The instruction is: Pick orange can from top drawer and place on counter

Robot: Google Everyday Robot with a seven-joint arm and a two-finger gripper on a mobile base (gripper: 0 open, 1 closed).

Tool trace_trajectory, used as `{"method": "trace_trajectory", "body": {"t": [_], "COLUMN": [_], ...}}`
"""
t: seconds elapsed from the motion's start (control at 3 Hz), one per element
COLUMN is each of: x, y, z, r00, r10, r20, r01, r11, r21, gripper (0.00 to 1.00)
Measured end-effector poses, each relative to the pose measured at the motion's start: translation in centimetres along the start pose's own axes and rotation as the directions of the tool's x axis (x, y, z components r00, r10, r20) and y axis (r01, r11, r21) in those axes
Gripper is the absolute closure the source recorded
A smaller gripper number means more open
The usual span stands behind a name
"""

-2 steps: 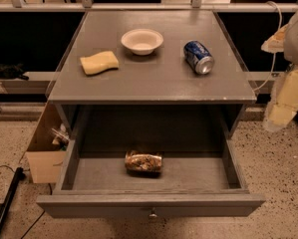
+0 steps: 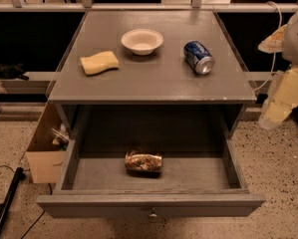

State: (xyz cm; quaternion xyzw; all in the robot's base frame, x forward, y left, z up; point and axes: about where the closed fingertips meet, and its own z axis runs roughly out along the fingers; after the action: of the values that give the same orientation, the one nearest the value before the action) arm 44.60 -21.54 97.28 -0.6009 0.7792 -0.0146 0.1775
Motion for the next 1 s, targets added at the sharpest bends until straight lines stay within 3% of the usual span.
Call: {"method": "trace_trajectory", "body": {"t": [0.33,0.67,1.0], "x": [-0.5,-0.7,-0.6], "y": [-0.8,-1.4,-1.3], "z": [1.9,6.1,6.2], "r00": [0.996,0.983,0.983], "r10": [0.004,0.011,0.012], "r20": [0.091,0.182,0.182], "r01": [-0.001,0.004,0.003], "r11": [0.9996,0.9967,0.9965], "r21": [-0.027,-0.082,-0.084], "gripper": [0.00,0.00,0.00]}}
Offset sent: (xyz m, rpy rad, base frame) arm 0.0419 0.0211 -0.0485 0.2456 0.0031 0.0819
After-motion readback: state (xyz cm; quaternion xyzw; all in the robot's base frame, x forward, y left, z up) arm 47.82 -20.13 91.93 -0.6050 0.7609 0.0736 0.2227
